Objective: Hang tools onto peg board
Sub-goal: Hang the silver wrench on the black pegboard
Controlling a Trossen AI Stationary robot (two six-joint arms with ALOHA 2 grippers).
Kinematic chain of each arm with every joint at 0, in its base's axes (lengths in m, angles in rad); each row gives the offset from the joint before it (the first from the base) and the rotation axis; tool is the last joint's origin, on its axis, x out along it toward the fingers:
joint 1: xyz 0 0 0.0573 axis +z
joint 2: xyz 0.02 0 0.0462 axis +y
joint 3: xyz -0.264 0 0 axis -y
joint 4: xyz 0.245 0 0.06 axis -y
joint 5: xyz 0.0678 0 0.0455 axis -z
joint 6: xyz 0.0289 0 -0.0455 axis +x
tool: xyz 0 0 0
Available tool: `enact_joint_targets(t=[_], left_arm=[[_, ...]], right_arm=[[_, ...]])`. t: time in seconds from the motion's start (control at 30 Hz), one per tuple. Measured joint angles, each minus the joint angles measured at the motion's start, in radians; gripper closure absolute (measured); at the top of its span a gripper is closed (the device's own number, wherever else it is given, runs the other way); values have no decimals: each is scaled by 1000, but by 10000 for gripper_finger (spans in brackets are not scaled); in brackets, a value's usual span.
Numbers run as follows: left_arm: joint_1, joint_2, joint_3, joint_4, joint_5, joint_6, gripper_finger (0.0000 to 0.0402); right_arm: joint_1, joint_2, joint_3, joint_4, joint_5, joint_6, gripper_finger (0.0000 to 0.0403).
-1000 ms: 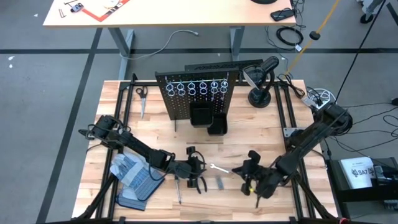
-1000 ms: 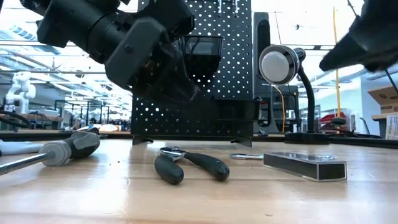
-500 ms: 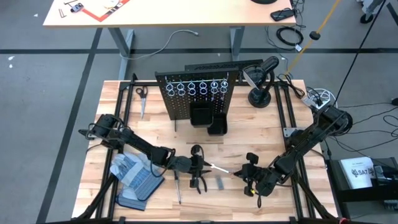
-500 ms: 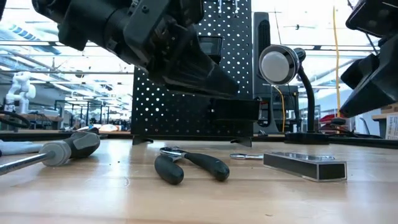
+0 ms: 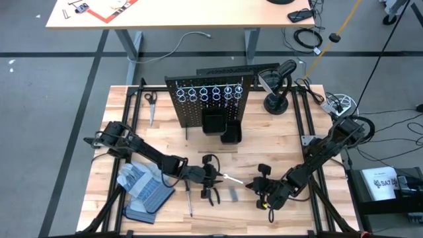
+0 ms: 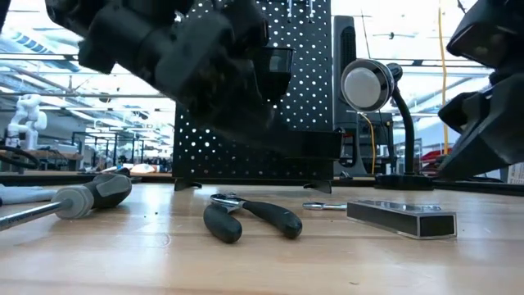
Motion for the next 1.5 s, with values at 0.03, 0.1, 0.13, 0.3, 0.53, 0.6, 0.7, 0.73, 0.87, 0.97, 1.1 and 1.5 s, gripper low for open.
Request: enact_joint_targets(t=[0.03, 0.1, 0.13, 0.3, 0.53, 0.6, 0.7, 0.73, 0.87, 0.97, 1.1, 1.5], left_arm=[[5, 12, 0, 1, -4, 3, 281], [15, 38, 0, 7, -12, -2, 281], [20, 49, 0, 16, -17, -3, 281], [43, 78, 0, 115, -11, -2, 281], [58, 78, 0, 123, 2, -3, 281], [58, 78, 0, 122, 4, -3, 281], [58, 78, 0, 123, 5, -3, 281], [58, 78, 0, 123, 5, -2, 281], [58, 78, 0, 122, 6, -3, 281], [58, 78, 0, 122, 6, -3, 281], [58, 78, 0, 122, 7, -3, 281], [54, 78, 0, 63, 44, 48, 281]], right_arm=[[-1, 5, 0, 0, 0, 0, 403], [-6, 14, 0, -2, 1, 4, 403], [-6, 16, 0, -4, 1, 5, 403], [-13, 20, 0, 1, 1, 7, 403], [-39, 20, 0, -14, 2, 26, 403], [-46, 24, 1, -14, 0, 27, 403], [-53, 38, 1, -21, -10, 33, 403], [-55, 44, 1, -19, -21, 34, 403], [-58, 59, 2, -13, -25, 42, 403], [-58, 59, 2, -15, -35, 42, 403], [-58, 59, 4, -34, -43, 56, 403], [-57, 58, 4, -53, -48, 70, 403]])
